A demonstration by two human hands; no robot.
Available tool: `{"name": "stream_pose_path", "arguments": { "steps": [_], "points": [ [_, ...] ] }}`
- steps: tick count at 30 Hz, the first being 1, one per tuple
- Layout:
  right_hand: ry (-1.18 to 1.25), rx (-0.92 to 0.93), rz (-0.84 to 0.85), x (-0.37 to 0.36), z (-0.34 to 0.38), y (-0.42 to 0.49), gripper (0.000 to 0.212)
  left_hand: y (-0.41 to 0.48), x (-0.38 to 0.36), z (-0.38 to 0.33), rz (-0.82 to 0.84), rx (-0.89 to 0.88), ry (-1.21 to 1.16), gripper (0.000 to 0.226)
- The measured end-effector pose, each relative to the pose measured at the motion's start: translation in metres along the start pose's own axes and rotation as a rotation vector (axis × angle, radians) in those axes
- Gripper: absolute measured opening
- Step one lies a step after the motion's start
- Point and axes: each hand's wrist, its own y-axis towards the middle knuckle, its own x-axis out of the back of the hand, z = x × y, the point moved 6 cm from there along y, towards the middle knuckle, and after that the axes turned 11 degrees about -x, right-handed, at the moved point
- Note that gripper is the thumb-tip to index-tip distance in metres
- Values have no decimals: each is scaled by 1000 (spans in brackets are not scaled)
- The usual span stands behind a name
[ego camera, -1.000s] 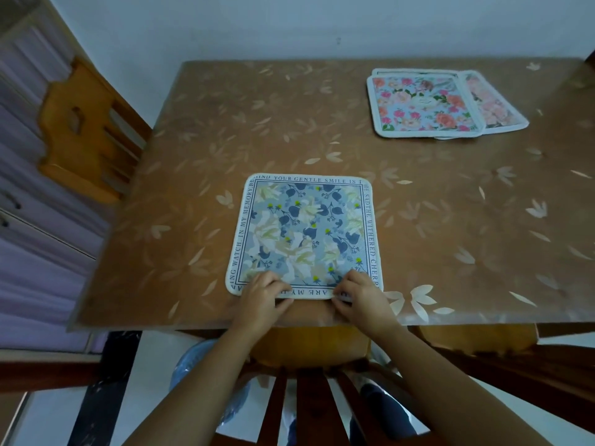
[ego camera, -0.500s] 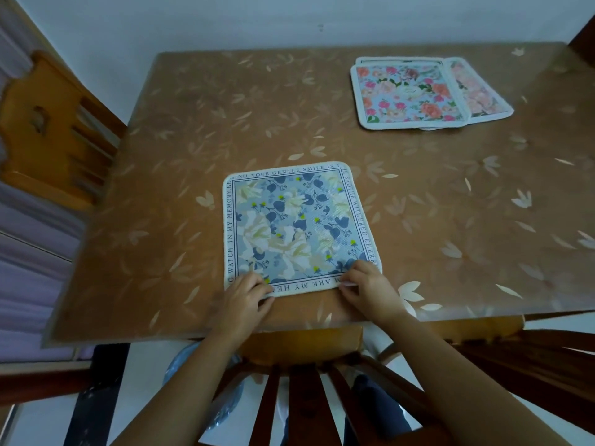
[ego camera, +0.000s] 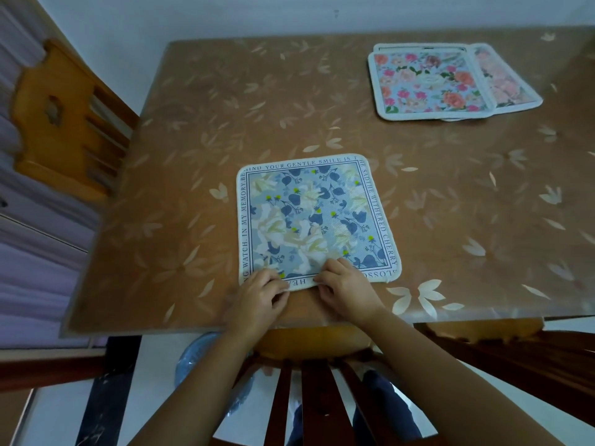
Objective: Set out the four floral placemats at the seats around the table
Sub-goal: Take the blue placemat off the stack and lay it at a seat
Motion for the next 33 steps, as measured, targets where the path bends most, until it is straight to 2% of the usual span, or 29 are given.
{"name": "stream_pose_path", "arguments": {
  "steps": [6, 12, 16, 22, 27, 30, 33],
  "points": [
    [73, -14, -28, 9, 0, 3, 15, 3, 11, 6, -90, 163, -108, 10],
    [25, 18, -27, 14, -13, -9, 13, 9, 3, -2, -42, 217, -170, 5],
    [6, 13, -26, 19, -27, -16, 14, 2, -19, -16, -19, 330, -251, 7],
    [-8, 17, -22, 27, -37, -14, 13, 2, -35, -31, -88, 459, -271, 18],
    [35, 31, -34, 25, -28, -23, 14, 18, -40, -45, -100, 438, -348, 27],
    [40, 42, -15, 24, -25, -23, 12, 18, -39, -48, -128, 402, -380, 12],
    [21, 61, 2, 26, -25, -21, 14, 15, -35, -49, -92, 262, -400, 9]
  ]
}}
